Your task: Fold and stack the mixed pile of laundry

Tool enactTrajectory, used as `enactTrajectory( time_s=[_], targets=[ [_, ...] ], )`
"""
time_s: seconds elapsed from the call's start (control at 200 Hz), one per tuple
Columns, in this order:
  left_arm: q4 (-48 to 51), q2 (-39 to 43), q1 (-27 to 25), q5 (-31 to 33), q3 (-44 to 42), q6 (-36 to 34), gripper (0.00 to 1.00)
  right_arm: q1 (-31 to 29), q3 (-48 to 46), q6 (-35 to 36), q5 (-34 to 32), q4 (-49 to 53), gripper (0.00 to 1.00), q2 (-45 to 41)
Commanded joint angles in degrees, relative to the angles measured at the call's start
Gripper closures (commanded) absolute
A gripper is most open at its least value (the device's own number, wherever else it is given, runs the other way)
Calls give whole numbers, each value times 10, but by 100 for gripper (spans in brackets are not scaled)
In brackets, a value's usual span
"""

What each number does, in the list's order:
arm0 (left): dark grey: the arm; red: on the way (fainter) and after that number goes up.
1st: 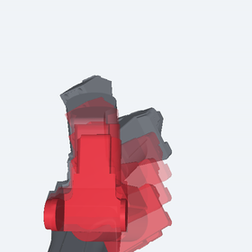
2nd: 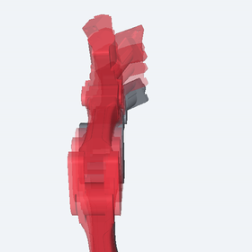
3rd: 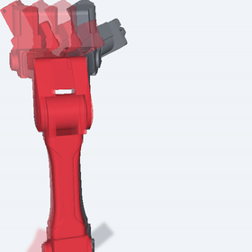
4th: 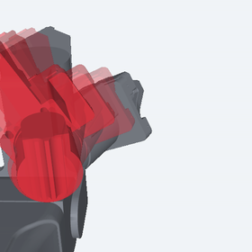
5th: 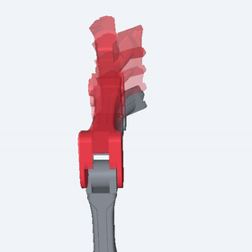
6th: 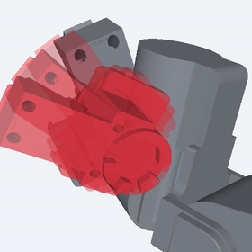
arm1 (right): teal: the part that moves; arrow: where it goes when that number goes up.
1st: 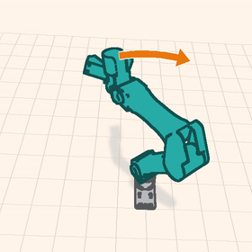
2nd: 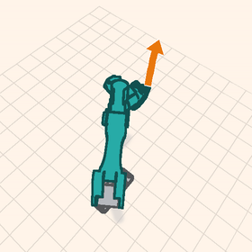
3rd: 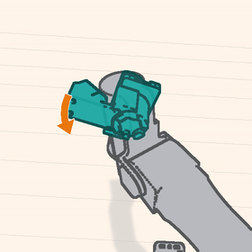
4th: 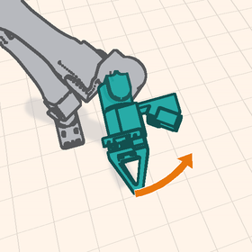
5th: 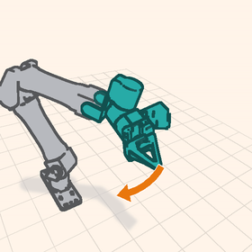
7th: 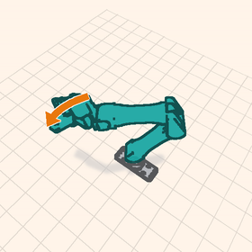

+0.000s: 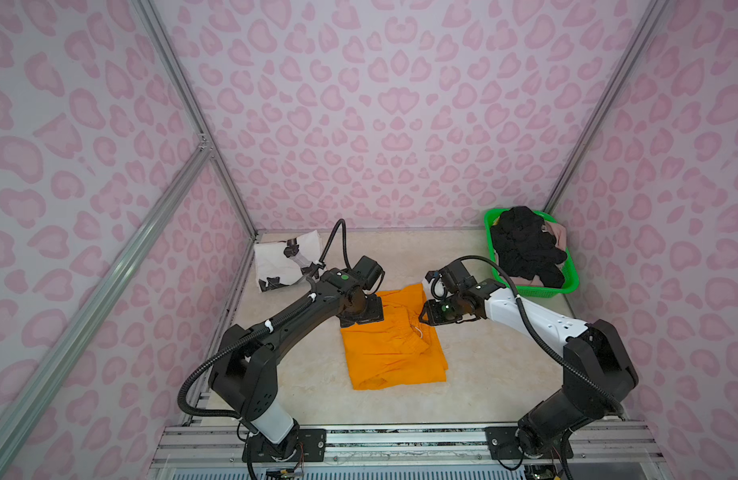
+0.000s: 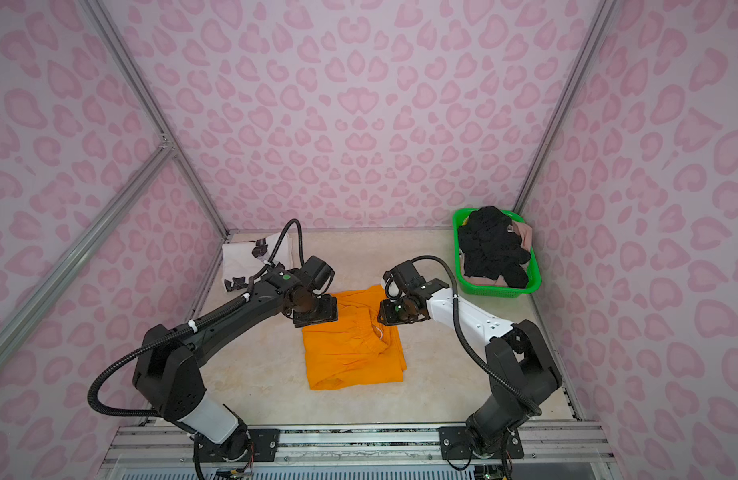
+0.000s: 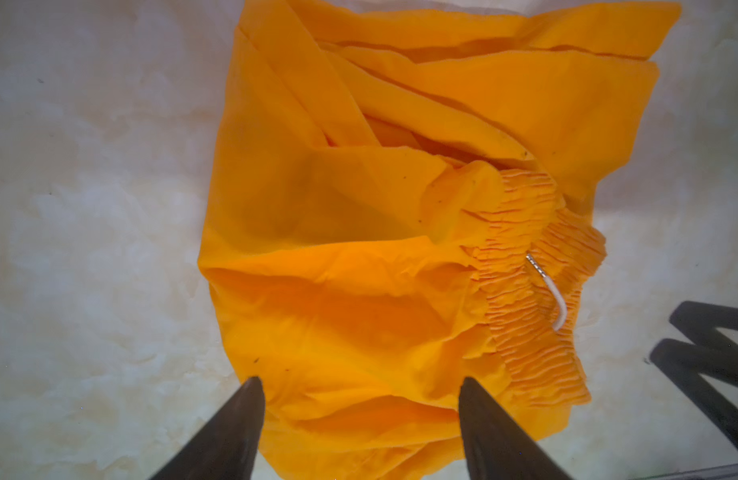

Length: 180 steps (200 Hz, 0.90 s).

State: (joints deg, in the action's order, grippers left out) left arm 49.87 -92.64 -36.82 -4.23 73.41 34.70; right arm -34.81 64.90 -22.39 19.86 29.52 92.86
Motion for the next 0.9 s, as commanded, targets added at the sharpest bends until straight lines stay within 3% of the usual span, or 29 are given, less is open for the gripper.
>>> enactTrajectory(
  time_s=[0.0, 0.17, 0.38, 0.48, 0.625, 0.75, 0.895],
  targets=[
    [-44, 16, 4, 10, -33, -1, 25, -11, 10, -16, 56, -35, 62, 28],
    [-68, 33, 9, 7, -72, 14, 25, -21, 21, -51, 82, -90, 60, 91],
    [-77, 51, 14, 7, -97, 14, 25, -26, 49, -49, -13, -39, 57, 143],
    [-96, 45, 16, -8, -110, 13, 27, -28, 54, -42, -21, -31, 56, 152],
    [-148, 18, 16, -47, -138, 20, 35, -27, 57, -41, 30, -65, 55, 181],
    [-176, 3, 16, -52, -163, 27, 36, -27, 52, -53, 97, -117, 57, 204],
    [-193, -15, 15, -55, -182, 29, 38, -21, 36, -67, 136, -166, 69, 197]
  ],
)
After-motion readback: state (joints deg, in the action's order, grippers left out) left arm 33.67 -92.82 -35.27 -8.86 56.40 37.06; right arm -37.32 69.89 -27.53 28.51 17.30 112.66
